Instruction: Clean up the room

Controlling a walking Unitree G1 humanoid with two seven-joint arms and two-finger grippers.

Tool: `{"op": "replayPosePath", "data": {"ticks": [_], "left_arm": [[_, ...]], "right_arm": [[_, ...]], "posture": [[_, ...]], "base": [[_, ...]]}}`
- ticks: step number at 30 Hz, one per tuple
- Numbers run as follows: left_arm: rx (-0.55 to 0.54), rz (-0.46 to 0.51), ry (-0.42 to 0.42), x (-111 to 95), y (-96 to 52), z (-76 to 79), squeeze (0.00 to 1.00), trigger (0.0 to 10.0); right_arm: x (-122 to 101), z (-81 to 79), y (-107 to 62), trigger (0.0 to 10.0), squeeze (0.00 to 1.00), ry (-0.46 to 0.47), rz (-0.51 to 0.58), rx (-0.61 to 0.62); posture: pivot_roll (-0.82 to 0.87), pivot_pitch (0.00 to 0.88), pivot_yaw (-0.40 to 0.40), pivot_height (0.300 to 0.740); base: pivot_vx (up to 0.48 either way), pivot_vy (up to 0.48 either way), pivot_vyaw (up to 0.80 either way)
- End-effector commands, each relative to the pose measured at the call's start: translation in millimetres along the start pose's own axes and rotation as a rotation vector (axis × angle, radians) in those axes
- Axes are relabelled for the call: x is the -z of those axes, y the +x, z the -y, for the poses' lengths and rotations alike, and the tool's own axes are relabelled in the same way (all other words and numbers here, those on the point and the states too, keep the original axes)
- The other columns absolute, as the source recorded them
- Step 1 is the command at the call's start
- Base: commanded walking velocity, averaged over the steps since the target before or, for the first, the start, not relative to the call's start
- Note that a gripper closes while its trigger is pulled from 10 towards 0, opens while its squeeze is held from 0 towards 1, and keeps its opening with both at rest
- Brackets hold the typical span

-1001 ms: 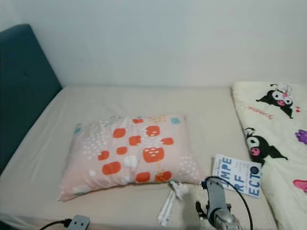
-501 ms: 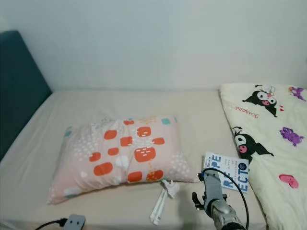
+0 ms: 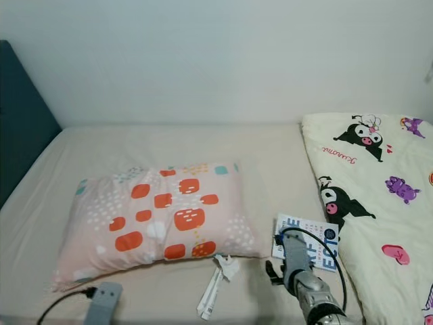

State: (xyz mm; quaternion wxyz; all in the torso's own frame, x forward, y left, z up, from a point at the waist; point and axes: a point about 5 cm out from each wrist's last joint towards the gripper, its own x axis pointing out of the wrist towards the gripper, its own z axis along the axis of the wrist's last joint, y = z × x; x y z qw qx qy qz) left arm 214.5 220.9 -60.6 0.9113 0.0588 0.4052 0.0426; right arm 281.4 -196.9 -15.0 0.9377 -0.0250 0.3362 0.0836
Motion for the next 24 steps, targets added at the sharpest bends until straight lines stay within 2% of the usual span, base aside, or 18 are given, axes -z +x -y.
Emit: {"op": "replayPosePath", "data": {"ticks": [1, 2, 3, 5, 6, 8, 10, 11, 12, 14, 15, 23, 24], "left_arm": [[0.004, 0.01, -0.03, -0.5, -0.3, -2.9, 0.0, 10.0], [0.064, 0.063, -0.066, -16.3, 2.3, 3.2, 0.0, 10.0], [0.064, 0.063, -0.066, -16.3, 2.3, 3.2, 0.0, 10.0], [0.211, 0.165, -0.03, -45.5, 4.5, 22.1, 0.0, 10.0], [0.211, 0.165, -0.03, -45.5, 4.5, 22.1, 0.0, 10.0], [0.357, 0.237, 0.004, -68.5, 3.3, 40.5, 0.0, 10.0], [0.357, 0.237, 0.004, -68.5, 3.3, 40.5, 0.0, 10.0], [0.428, 0.262, 0.014, -76.8, 1.8, 49.2, 0.0, 10.0], [0.428, 0.262, 0.014, -76.8, 1.8, 49.2, 0.0, 10.0], [0.556, 0.3, 0.077, -89.0, -2.4, 66.4, 0.0, 10.0], [0.586, 0.315, 0.101, -93.6, -3.9, 72.1, 0.0, 10.0], [0.665, 0.338, 0.132, -102.6, -7.6, 84.5, 0.0, 10.0], [0.706, 0.34, 0.127, -105.0, -9.4, 89.7, 0.0, 10.0]], "right_arm": [[-1.4, -3.1, 0.9, 10.0, 0.0, 0.006, 0.004, -0.019], [-1.6, -5.2, 1.3, 10.0, 0.0, 0.004, 0.001, -0.035], [-1.6, -5.2, 1.3, 10.0, 0.0, 0.004, 0.001, -0.035], [0.0, -5.7, 1.3, 10.0, 0.0, 0.001, -0.01, -0.036], [0.0, -5.7, 1.3, 10.0, 0.0, 0.001, -0.01, -0.036], [2.5, -2.6, 0.4, 10.0, 0.0, 0.006, -0.02, -0.018], [2.5, -2.6, 0.4, 10.0, 0.0, 0.006, -0.02, -0.018], [3.2, -1.1, -0.1, 10.0, 0.0, 0.011, -0.022, -0.012], [3.2, -1.1, -0.1, 10.0, 0.0, 0.011, -0.022, -0.012], [3.4, 0.5, -0.7, 10.0, 0.0, 0.025, -0.019, -0.01], [3.2, 0.6, -0.7, 10.0, 0.0, 0.032, -0.016, -0.014], [-0.8, -0.8, 0.1, 10.0, 0.0, 0.03, -0.004, -0.028], [-2.2, 1.2, 0.0, 10.0, 0.0, 0.022, -0.002, -0.016]], "posture": [[-0.1, 0.089, 0.0, 0.715], [-0.1, 0.089, -0.001, 0.71], [-0.1, 0.089, -0.001, 0.71], [-0.1, 0.091, -0.002, 0.7], [-0.1, 0.091, -0.002, 0.7], [-0.1, 0.092, -0.004, 0.69], [-0.1, 0.092, -0.004, 0.69], [-0.1, 0.092, -0.004, 0.685], [-0.1, 0.092, -0.004, 0.685], [-0.1, 0.09, -0.007, 0.675], [-0.1, 0.089, -0.008, 0.67], [-0.1, 0.083, -0.013, 0.635], [-0.1, 0.082, -0.017, 0.63]], "base": [[0.0, 0.0, 0.0], [0.0, 0.0, 0.0], [0.0, 0.0, 0.0], [0.0, 0.0, 0.0], [0.0, 0.0, 0.0], [0.0, 0.0, 0.0], [0.0, 0.0, 0.0], [0.0, 0.0, 0.0], [0.0, 0.0, 0.0], [0.0, 0.0, 0.0], [0.0, 0.0, 0.0], [0.0, 0.0, 0.0], [0.0, 0.0, 0.0]]}}
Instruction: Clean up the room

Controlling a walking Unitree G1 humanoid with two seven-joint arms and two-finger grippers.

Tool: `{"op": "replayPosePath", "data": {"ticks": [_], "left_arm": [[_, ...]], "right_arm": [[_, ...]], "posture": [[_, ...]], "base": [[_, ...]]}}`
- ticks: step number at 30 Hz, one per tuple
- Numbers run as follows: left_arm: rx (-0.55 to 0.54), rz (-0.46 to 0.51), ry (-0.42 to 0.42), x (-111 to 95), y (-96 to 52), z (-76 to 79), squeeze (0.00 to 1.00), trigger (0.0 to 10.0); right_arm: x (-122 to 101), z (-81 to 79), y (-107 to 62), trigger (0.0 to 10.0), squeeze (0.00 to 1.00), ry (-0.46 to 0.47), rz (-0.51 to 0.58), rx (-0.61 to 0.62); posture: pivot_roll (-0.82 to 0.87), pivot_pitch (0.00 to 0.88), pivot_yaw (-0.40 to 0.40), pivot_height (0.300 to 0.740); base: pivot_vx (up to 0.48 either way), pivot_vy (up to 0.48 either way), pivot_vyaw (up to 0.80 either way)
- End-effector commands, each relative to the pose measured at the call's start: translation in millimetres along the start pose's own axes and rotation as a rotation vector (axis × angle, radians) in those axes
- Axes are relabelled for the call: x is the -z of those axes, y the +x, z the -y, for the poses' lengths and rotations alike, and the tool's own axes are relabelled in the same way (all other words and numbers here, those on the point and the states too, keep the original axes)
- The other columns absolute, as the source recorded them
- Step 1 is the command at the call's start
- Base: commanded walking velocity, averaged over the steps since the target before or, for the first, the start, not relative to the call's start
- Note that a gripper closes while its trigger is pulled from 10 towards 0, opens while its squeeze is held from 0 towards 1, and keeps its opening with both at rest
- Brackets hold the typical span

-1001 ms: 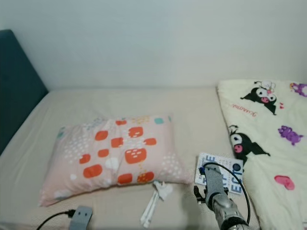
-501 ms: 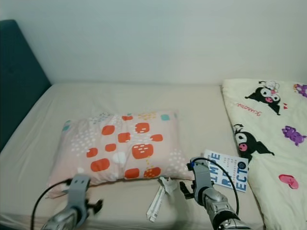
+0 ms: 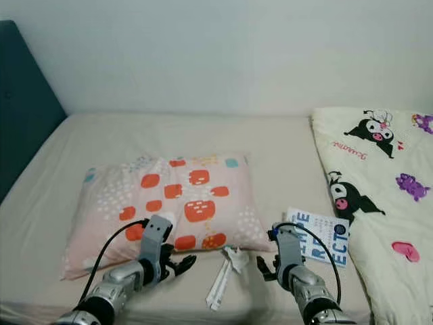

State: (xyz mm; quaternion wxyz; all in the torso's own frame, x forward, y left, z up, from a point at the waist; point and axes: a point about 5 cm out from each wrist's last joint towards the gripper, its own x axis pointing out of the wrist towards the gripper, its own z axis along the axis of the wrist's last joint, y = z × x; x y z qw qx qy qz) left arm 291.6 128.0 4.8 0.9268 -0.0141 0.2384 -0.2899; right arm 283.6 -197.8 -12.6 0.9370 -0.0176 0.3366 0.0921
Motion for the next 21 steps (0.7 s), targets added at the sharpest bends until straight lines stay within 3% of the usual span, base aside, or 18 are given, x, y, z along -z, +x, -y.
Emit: {"op": "replayPosePath", "data": {"ticks": [1, 4, 6, 21], "left_arm": [[0.044, -0.014, -0.009, 1.9, 1.3, 5.1, 0.0, 10.0], [0.21, 0.004, 0.017, -9.5, 10.3, 26.6, 0.0, 10.0], [0.263, -0.003, 0.047, -14.6, 15.9, 37.6, 0.0, 10.0], [0.225, 0.011, -0.014, -38.6, 45.1, 75.5, 0.0, 10.0]], "right_arm": [[1.0, 0.0, 0.0, 10.0, 0.0, 0.014, -0.003, 0.005], [-1.3, 9.8, -1.8, 10.0, 0.0, -0.011, -0.01, 0.077], [-2.3, 15.1, -3.0, 10.0, 0.0, -0.008, -0.008, 0.118], [-3.1, 29.4, -8.2, 10.0, 0.0, 0.012, 0.033, 0.219]], "posture": [[-0.1, 0.082, -0.017, 0.63], [-0.11, 0.084, -0.019, 0.615], [-0.11, 0.087, -0.017, 0.605], [-0.13, 0.104, -0.006, 0.57]], "base": [[0.0, 0.0, 0.0], [0.0, 0.0, 0.0], [0.0, 0.0, 0.0], [0.0, 0.0, 0.0]]}}
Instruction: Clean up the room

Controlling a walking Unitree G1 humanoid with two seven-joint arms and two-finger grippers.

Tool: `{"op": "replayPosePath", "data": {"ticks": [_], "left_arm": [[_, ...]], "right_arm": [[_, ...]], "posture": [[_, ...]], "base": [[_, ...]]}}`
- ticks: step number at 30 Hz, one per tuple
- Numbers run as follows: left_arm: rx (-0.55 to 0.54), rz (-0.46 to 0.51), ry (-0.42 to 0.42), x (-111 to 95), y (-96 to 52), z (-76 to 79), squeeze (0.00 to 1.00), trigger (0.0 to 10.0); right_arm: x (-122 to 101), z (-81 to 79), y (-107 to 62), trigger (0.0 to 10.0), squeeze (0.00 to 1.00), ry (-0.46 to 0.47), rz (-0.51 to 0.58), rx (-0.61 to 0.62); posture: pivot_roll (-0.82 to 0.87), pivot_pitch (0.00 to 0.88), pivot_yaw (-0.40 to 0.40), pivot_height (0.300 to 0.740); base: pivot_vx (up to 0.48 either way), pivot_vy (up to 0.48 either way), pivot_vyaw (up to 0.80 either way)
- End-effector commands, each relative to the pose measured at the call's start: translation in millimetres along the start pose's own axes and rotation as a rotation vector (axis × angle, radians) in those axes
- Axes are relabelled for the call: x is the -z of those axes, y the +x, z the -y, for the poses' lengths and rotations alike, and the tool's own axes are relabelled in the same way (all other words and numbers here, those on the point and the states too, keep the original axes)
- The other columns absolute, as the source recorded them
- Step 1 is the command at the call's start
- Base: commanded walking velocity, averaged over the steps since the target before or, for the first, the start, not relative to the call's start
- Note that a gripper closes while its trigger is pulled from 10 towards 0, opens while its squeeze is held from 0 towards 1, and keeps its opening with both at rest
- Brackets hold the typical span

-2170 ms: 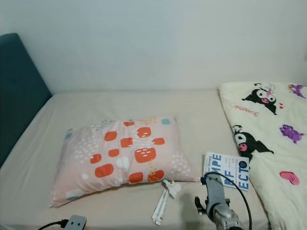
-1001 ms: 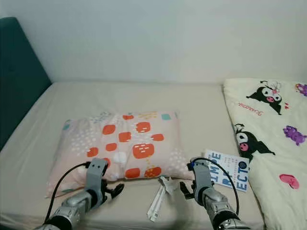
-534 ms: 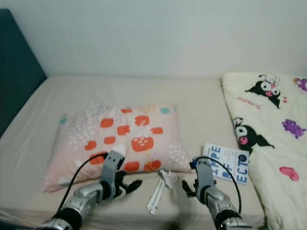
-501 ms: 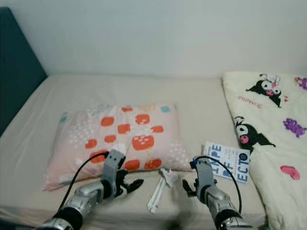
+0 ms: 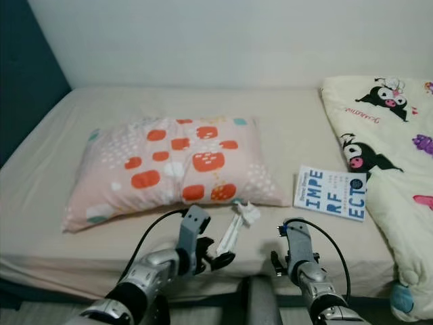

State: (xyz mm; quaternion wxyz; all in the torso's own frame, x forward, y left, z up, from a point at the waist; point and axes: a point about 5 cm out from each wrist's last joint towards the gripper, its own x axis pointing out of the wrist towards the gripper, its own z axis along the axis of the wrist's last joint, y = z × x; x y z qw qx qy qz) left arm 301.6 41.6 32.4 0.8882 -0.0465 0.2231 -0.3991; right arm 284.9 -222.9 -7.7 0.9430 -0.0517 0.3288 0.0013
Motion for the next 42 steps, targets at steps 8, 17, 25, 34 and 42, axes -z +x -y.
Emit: {"op": "replayPosePath", "data": {"ticks": [8, 17, 25, 34, 42], "left_arm": [[-0.109, -0.001, -0.072, -2.4, 10.8, 7.5, 0.0, 10.0], [-0.129, -0.031, -0.057, 10.6, 10.2, 11.7, 0.0, 10.0], [-0.173, -0.023, -0.029, 8.1, 10.2, 9.2, 0.0, 10.0], [-0.205, -0.01, -0.04, 5.7, 7.4, 2.3, 0.0, 10.0], [-0.258, 0.073, -0.064, -6.1, 10.0, 2.5, 0.0, 10.0]], "right_arm": [[2.6, 10.8, -2.8, 10.0, 0.0, 0.039, 0.025, 0.065], [5.8, 6.0, -2.4, 10.0, 0.0, 0.041, 0.013, 0.057], [4.6, 6.1, -2.2, 10.0, 0.0, 0.056, 0.021, 0.065], [2.8, 8.2, -2.4, 10.0, 0.0, 0.045, 0.031, 0.076], [-0.2, 3.6, -1.6, 10.0, 0.0, 0.045, 0.049, 0.053]], "posture": [[-0.14, 0.115, 0.002, 0.57], [-0.14, 0.12, 0.004, 0.57], [-0.14, 0.121, 0.003, 0.57], [-0.14, 0.12, 0.003, 0.57], [-0.14, 0.12, 0.002, 0.57]], "base": [[0.0, 0.0, 0.0], [0.0, 0.0, 0.0], [0.0, 0.0, -0.57], [0.0, 0.0, 0.0], [0.0, 0.0, 0.0]]}}
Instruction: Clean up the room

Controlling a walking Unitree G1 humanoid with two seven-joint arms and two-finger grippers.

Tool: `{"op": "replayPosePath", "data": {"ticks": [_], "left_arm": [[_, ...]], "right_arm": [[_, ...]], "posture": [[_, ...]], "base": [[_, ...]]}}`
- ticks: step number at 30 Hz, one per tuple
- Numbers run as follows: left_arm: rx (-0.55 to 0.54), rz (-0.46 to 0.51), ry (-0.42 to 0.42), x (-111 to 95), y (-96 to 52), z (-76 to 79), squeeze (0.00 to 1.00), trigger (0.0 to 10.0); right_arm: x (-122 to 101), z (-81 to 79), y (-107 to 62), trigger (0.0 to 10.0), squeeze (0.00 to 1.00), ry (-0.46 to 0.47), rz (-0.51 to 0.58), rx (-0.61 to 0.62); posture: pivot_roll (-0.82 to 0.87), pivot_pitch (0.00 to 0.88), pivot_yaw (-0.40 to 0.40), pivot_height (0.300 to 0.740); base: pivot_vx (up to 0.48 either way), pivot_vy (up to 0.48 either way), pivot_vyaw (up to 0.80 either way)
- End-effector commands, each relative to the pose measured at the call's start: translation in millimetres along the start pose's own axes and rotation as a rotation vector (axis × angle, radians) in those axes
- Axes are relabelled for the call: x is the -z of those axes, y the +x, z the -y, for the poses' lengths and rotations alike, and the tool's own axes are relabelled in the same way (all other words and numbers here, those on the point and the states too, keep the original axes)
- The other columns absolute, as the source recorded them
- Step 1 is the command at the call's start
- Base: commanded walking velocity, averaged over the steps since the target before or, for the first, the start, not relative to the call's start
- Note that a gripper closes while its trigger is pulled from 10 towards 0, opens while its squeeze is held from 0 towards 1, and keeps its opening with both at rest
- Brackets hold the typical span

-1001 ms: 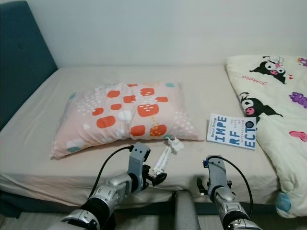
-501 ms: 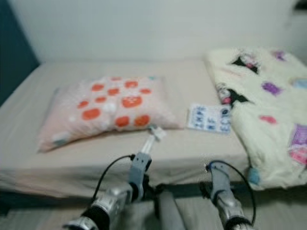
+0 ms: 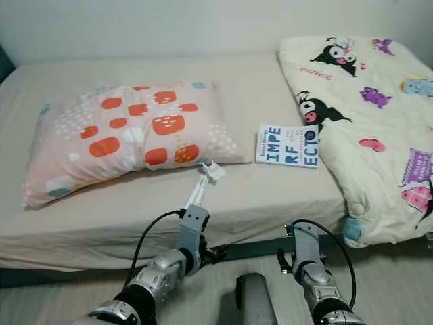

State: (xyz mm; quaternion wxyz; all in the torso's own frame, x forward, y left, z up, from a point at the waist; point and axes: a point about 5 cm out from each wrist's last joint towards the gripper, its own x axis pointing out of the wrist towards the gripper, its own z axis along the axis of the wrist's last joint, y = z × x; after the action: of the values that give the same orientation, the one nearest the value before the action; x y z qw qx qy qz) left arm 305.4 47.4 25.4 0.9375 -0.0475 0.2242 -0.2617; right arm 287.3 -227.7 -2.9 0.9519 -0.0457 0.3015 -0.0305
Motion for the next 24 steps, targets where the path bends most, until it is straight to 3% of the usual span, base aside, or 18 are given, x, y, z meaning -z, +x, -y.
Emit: {"op": "replayPosePath", "data": {"ticks": [1, 5, 12, 13, 15, 19, 23, 24], "left_arm": [[0.008, 0.059, -0.02, -14.0, 6.9, 12.8, 0.0, 10.0], [-0.077, 0.17, -0.122, -34.2, 8.8, 7.3, 0.0, 10.0], [-0.106, 0.23, -0.143, -46.7, 10.1, 7.2, 0.0, 10.0], [-0.118, 0.27, -0.134, -55.5, 11.1, 9.5, 0.0, 10.0], [-0.126, 0.333, -0.025, -73.6, 15.5, 25.4, 0.0, 10.0], [-0.115, 0.356, 0.037, -79.4, 17.8, 37.0, 0.0, 10.0], [-0.105, 0.329, 0.155, -76.6, 23.3, 61.9, 0.0, 10.0], [-0.105, 0.329, 0.155, -76.6, 23.3, 61.9, 0.0, 10.0]], "right_arm": [[4.3, -2.3, -0.8, 10.0, 0.0, 0.012, -0.004, -0.008], [2.6, -5.6, -0.3, 10.0, 0.0, 0.0, 0.005, -0.022], [2.1, -7.5, -0.2, 10.0, 0.0, -0.008, 0.008, -0.027], [2.0, -8.5, -0.1, 10.0, 0.0, -0.012, 0.011, -0.03], [3.4, -9.0, -1.0, 10.0, 0.0, -0.017, 0.02, -0.034], [5.6, -7.8, -2.1, 10.0, 0.0, -0.019, 0.025, -0.034], [14.3, -1.6, -7.5, 10.0, 0.0, -0.007, 0.048, -0.024], [14.3, -1.6, -7.5, 10.0, 0.0, -0.007, 0.048, -0.024]], "posture": [[-0.15, 0.121, 0.001, 0.57], [-0.15, 0.122, -0.001, 0.57], [-0.17, 0.128, -0.002, 0.57], [-0.18, 0.131, -0.002, 0.57], [-0.21, 0.15, 0.002, 0.57], [-0.22, 0.163, 0.004, 0.57], [-0.26, 0.242, 0.018, 0.57], [-0.26, 0.242, 0.018, 0.57]], "base": [[0.0, 0.0, 0.0], [0.0, 0.0, 0.0], [0.0, 0.0, 0.0], [0.0, 0.0, 0.0], [0.0, 0.0, 0.0], [0.0, 0.0, 0.0], [0.0, 0.0, 0.0], [0.0, 0.0, 0.0]]}}
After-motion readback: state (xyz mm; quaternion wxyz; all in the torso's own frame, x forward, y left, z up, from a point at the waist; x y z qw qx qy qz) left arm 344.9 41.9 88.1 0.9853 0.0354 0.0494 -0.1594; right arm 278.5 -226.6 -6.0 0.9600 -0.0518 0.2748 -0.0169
